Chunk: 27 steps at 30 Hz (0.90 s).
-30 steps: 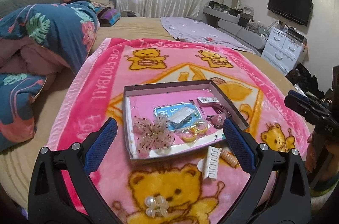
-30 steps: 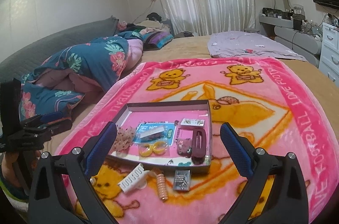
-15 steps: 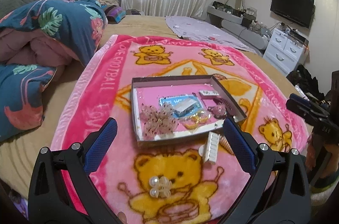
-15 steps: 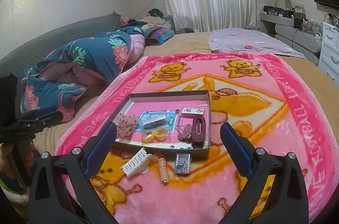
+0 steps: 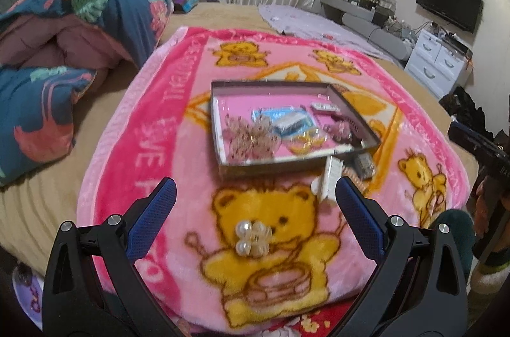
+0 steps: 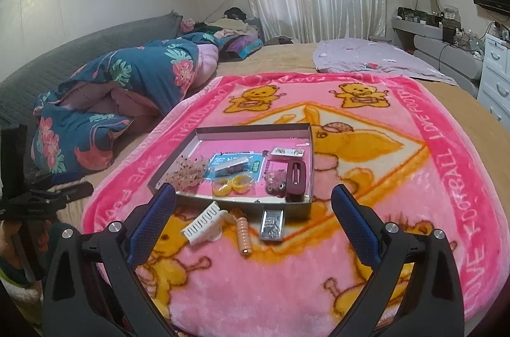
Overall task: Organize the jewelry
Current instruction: 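Grasp the pearl hair clip with left tool while right tool grasps the peach coiled hair tie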
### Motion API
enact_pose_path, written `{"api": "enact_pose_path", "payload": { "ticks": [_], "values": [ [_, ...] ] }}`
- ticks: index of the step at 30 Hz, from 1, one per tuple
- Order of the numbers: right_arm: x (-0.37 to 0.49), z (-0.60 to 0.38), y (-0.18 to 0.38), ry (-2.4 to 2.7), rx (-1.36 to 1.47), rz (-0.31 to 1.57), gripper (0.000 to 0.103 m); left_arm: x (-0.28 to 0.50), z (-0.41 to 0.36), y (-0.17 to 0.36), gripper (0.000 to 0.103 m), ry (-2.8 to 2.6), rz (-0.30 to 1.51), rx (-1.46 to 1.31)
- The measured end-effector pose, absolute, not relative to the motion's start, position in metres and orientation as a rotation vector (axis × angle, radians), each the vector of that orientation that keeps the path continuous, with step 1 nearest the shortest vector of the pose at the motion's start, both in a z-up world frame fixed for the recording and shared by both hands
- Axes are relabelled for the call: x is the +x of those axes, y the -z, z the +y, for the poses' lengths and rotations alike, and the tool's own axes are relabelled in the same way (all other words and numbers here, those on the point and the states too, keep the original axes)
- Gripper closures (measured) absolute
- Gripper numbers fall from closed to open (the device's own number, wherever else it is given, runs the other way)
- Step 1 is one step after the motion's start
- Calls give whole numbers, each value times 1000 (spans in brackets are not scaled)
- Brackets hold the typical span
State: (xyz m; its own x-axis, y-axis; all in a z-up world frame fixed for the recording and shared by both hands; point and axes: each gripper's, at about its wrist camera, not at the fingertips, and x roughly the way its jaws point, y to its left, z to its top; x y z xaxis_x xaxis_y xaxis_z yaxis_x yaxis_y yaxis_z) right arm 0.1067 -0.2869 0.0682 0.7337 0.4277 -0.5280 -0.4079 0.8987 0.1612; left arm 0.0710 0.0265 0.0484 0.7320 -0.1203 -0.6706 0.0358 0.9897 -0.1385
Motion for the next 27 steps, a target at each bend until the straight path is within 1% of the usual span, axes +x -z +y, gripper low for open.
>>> {"api": "enact_pose_path", "payload": {
  "ticks": [7,21,27],
  "values": [
    [99,-283,-57,-469,10,619,6,62,26,-26,10,79,798,-114],
    [81,-266,-33,-505,-64,675,6,47,26,-22,10,66,763,-138],
    [77,-253,-21,-530,-95,709,6,45,20,-13,10,73,783,-115]
  ]
}}
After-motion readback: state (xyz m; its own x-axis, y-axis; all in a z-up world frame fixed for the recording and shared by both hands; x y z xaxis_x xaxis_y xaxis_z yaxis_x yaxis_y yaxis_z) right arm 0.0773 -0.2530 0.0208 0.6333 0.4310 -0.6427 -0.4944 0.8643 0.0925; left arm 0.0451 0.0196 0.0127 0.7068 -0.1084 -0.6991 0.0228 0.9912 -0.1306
